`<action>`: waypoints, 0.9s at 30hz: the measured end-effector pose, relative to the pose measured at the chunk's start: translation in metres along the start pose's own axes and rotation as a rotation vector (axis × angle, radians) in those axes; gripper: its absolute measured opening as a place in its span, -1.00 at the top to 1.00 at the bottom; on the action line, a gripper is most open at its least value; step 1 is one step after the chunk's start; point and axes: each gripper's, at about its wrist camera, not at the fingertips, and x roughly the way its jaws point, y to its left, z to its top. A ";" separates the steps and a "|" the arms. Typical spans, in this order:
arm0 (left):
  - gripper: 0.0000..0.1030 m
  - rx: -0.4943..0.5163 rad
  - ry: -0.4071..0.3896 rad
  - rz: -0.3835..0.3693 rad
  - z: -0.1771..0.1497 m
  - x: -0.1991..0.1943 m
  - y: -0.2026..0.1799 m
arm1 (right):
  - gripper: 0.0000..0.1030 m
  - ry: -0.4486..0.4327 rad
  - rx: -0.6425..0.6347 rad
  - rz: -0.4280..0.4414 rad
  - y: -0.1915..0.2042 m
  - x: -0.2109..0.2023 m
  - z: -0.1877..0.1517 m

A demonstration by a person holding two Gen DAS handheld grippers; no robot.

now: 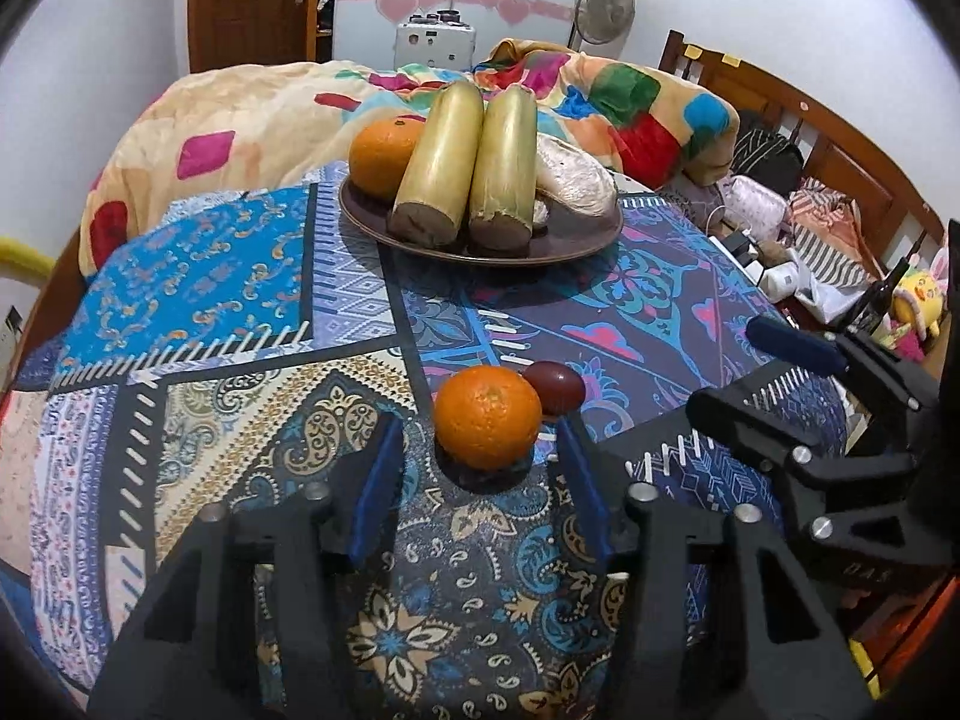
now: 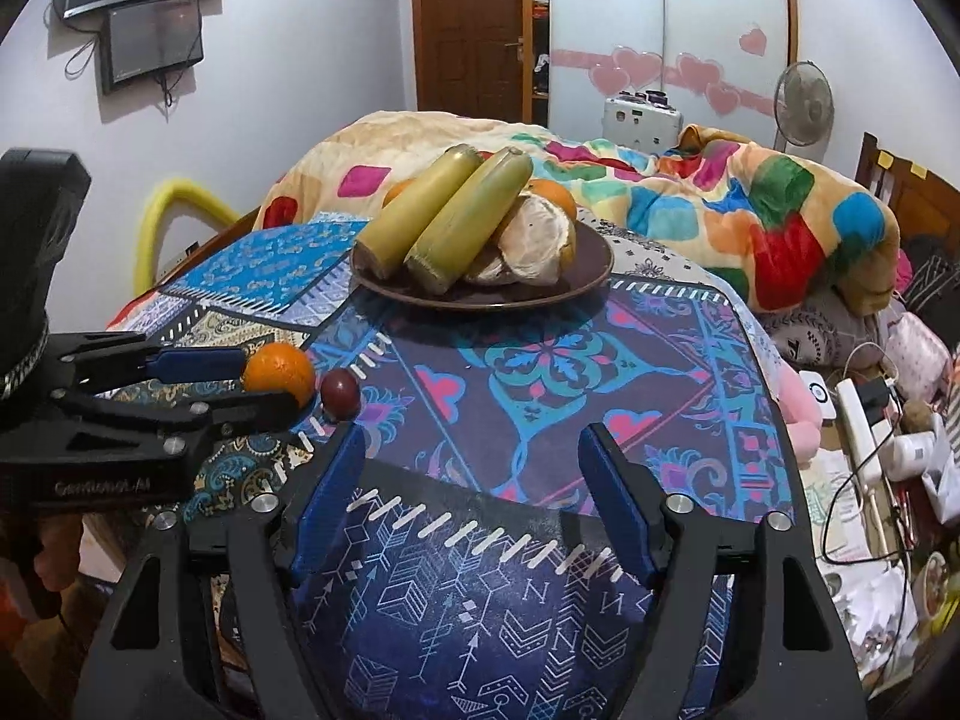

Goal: Organize fruits
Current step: 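Grasp small tangerine with left gripper while right gripper grasps the dark date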

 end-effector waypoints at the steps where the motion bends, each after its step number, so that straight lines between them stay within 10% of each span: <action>1: 0.22 -0.001 -0.002 -0.009 0.000 0.002 0.000 | -0.28 0.002 -0.002 0.003 0.001 0.001 0.000; 27: 0.31 -0.011 -0.091 0.073 -0.009 -0.030 0.042 | 0.67 0.101 -0.082 0.138 0.044 0.047 0.018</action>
